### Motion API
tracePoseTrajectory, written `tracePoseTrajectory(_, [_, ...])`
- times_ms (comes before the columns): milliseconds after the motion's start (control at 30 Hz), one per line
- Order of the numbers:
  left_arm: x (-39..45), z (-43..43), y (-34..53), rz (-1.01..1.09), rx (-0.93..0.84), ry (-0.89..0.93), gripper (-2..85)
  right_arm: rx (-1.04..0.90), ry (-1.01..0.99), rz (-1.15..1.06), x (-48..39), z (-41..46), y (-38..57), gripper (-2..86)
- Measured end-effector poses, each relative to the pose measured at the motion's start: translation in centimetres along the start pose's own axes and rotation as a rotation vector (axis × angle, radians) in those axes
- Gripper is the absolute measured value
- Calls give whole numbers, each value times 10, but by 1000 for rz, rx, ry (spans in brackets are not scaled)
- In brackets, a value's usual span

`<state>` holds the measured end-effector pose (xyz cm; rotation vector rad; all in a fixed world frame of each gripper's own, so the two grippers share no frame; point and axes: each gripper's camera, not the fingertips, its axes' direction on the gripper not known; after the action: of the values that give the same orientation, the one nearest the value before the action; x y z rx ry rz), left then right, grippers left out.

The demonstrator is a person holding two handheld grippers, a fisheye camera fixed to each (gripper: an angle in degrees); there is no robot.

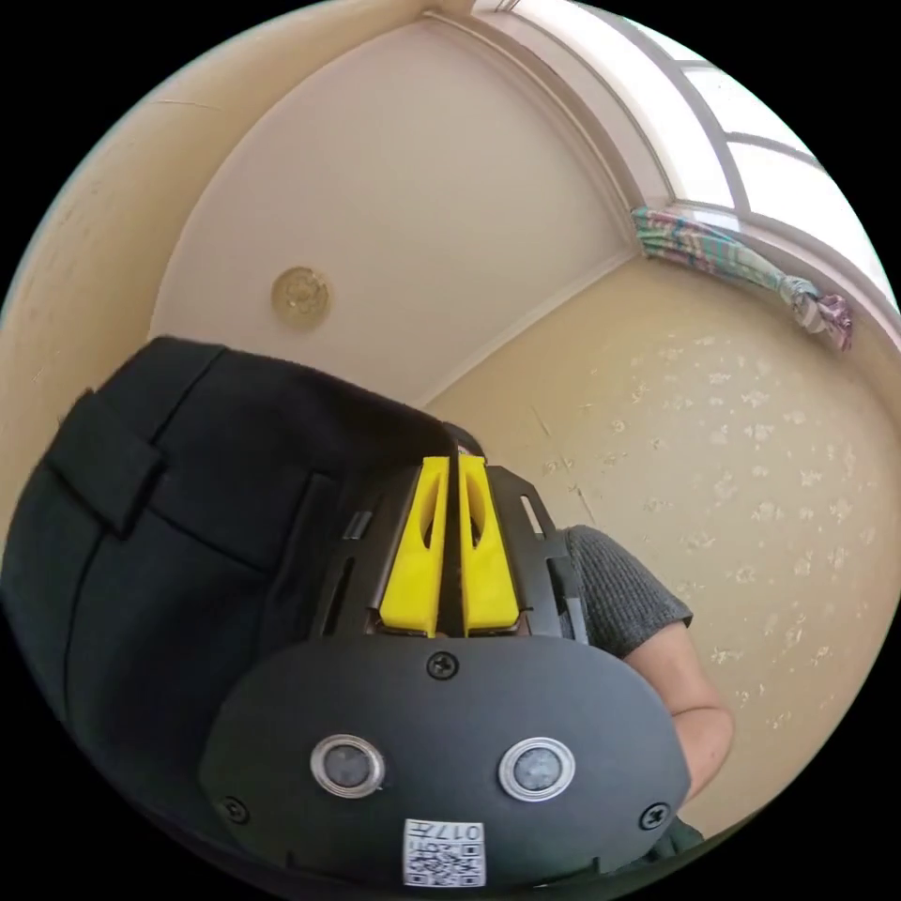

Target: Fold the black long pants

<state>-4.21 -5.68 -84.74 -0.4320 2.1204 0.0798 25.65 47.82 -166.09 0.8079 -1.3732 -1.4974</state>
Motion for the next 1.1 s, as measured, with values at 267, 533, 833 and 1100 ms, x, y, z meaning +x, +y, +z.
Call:
tracePoseTrajectory(267, [-9, -10, -19, -111, 94, -205, -1, 88, -52, -163, -31, 18, 16, 44])
tracePoseTrajectory(533, [12, 24, -48, -262, -315, -1164, -6, 403, 164, -466, -181, -37, 82, 23])
tracePoseTrajectory(833, [-4, 93, -36, -100, -439, -1405, -7, 470, 240, -775, -320, 18, 140, 17])
tracePoseTrajectory(1100, [35, 202, -50, 270, -497, -1128, -7, 418, 468, -1167, -510, 131, 200, 5])
